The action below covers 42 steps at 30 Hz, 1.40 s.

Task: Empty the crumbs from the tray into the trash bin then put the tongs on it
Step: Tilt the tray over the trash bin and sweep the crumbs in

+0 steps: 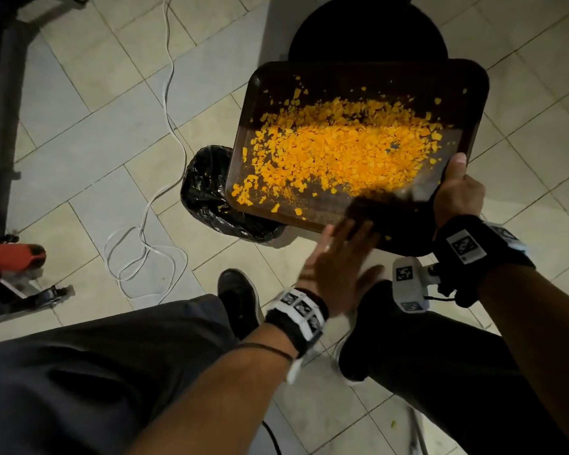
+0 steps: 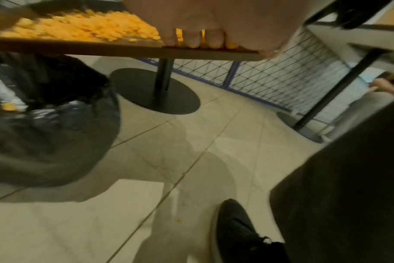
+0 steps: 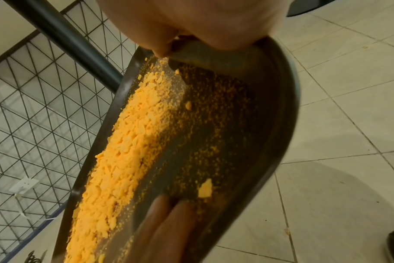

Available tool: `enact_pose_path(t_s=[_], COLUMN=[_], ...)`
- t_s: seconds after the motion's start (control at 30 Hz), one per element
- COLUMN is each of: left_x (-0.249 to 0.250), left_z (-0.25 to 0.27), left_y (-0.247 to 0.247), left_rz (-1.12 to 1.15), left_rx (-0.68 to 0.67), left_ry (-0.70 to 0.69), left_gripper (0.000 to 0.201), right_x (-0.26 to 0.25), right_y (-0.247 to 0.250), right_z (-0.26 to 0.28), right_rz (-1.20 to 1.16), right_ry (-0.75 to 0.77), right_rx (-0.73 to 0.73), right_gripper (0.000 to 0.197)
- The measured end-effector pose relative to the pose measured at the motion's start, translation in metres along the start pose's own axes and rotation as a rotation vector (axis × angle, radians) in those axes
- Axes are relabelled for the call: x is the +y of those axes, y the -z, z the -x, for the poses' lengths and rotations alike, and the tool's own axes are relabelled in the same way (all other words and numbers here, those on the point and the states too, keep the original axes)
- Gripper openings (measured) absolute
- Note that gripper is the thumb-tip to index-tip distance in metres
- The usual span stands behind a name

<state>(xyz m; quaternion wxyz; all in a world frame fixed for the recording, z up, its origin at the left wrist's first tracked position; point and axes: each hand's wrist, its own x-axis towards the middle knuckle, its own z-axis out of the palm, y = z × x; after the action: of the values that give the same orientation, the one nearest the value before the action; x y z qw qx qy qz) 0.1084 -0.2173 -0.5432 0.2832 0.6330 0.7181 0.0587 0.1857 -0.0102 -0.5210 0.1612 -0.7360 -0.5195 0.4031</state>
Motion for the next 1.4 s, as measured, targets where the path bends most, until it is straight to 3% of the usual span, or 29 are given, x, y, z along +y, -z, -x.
enact_pose_path(t_s=[0.2, 0.3, 0.37, 0.47, 0.57, 0.63, 0.8, 0.93, 1.03, 1.1, 1.17, 1.27, 1.4], left_x=[-0.108, -0.129, -0.107, -0.039, 0.02, 0.031, -0.03, -0.109, -0.121, -0.099, -0.059, 0.0, -0.003], left_z=[0.031, 0.035, 0.031, 0.017, 0.005, -0.001, 0.002, 0.025, 0.031, 0.026, 0.017, -0.001, -0.021], left_y=[0.0, 0.005, 0.011, 0.008, -0.014, -0.027, -0.029, -0.027, -0.013, -0.01, -0.012, -0.031, -0.036], left_rz=[-0.035, -0.008, 0.019, 0.086, 0.017, 0.005, 0.019, -0.029, 0.05, 0.063, 0.091, 0.031, -0.024], left_rx=[-0.095, -0.082, -0.016, 0.048, 0.009, -0.026, -0.024, -0.154, -0.141, -0.03, 0.06, 0.049, -0.019], left_ry=[0.328, 0.432, 0.385, 0.169, -0.057, -0.087, 0.149, 0.404, 0.486, 0.413, 0.237, 0.0, 0.069], left_gripper=[0.069, 0.07, 0.063, 0.059, 0.066, 0.068, 0.058, 0.062, 0.073, 0.064, 0.06, 0.064, 0.072], right_x=[0.007, 0.008, 0.011, 0.014, 0.015, 0.016, 0.018, 0.017, 0.016, 0.014, 0.013, 0.015, 0.018], right_y=[0.003, 0.001, -0.001, -0.005, -0.007, -0.006, -0.002, 0.0, 0.0, -0.002, -0.004, -0.004, 0.0], right_z=[-0.006, -0.004, -0.003, -0.002, 0.0, 0.001, -0.001, -0.002, 0.001, 0.005, 0.008, 0.012, 0.012], right_rz=[0.009, 0.028, 0.015, 0.011, 0.019, 0.037, 0.046, 0.047, 0.058, 0.064, 0.06, 0.062, 0.051], right_ry=[0.009, 0.021, 0.007, -0.001, 0.005, 0.019, 0.022, 0.043, 0.054, 0.054, 0.065, 0.08, 0.094], right_rx=[-0.014, -0.015, -0.014, 0.006, 0.01, 0.009, -0.023, -0.017, -0.015, -0.007, -0.002, 0.009, 0.022], right_gripper=[0.049, 0.049, 0.048, 0.047, 0.05, 0.05, 0.047, 0.044, 0.049, 0.051, 0.053, 0.05, 0.055])
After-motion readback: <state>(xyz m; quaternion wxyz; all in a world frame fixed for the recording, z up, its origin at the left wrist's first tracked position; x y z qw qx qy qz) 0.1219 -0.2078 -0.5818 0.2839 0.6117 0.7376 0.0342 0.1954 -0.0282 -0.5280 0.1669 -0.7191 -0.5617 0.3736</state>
